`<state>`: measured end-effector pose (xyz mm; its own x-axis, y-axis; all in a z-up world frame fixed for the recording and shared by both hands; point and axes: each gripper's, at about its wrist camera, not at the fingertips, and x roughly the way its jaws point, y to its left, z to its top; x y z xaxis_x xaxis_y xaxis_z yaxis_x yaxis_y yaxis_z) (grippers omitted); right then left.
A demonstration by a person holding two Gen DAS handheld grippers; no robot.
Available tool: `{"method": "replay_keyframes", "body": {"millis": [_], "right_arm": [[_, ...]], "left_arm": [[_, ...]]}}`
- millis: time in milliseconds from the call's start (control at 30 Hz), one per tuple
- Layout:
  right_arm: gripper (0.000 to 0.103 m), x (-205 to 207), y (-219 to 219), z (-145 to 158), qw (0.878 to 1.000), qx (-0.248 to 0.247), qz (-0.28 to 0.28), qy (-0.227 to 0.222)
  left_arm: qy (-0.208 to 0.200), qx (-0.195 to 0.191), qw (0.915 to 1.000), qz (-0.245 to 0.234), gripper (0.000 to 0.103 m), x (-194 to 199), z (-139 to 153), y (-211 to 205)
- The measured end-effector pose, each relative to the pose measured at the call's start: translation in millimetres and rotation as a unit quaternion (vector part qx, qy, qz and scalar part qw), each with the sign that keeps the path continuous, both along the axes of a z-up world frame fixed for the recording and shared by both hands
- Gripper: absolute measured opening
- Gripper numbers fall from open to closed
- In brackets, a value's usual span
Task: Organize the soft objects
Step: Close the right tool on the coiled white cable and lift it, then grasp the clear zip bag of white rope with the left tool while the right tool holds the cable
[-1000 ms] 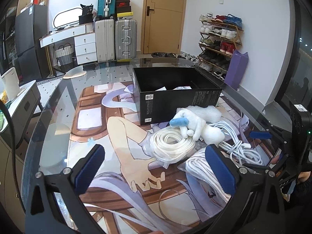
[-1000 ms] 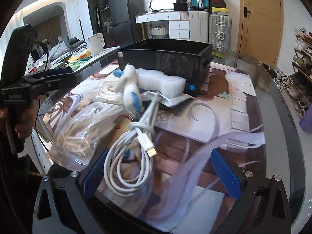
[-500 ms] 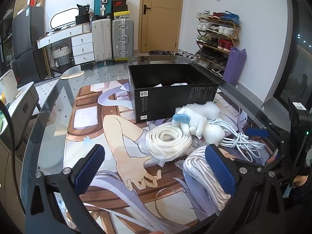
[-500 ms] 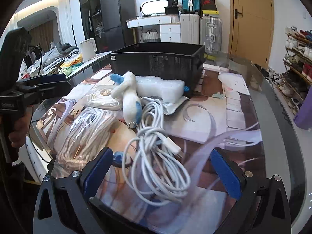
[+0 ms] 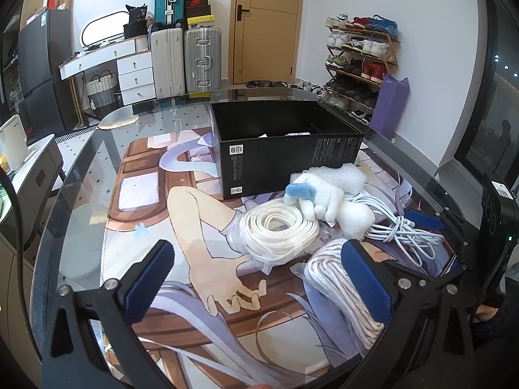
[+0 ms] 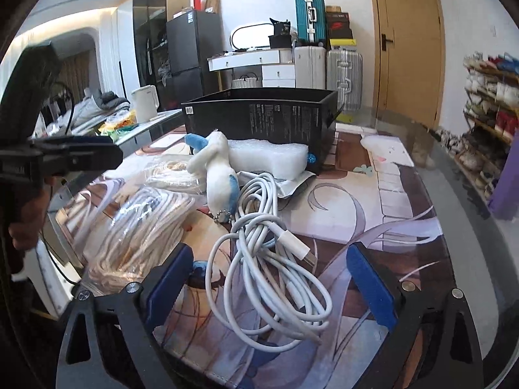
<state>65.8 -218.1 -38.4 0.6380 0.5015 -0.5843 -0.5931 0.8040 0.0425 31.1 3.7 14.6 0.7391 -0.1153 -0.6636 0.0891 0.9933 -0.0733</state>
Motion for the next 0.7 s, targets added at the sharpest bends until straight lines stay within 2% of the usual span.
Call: {"method": "replay_keyframes", "body": {"millis": [33,167,233,300,367,467,700], "right_arm": [[0.095,0,0,0,1.0,0.001,0.0,-0.002],[0.067,-1,2,1,1.0,-0.003,-0.006,-0.014],[0.059,0,0,2,1.0,0.001,-0.006,-0.014],[0.058,1,-1,2,1.0,0.004,-0.006,-0.014],[0.051,-3,-2,6,1.0,0.005,-0.003,-0.025],[0.047,-8,-4,11,0.999,0.008,-0.005,-0.039],[0.046,-21,-14,24,0.997,0.018,-0.014,-0.07]], "left_arm": [[0.001,0.0,1.0,0.0,0.103,0,0,0],[0.0,-0.002,1.0,-0.001,0.103,0,0,0],[-0.001,-0.002,1.0,0.0,0.103,-1,1,1],[0.0,-0.003,1.0,-0.001,0.103,-1,1,0],[0.001,-0.001,1.0,-0.002,0.103,-1,1,0],[0.003,-0.002,1.0,-0.007,0.103,-1,-1,-3],[0.01,-0.001,0.9996,-0.027,0.103,-2,-7,-22]]}}
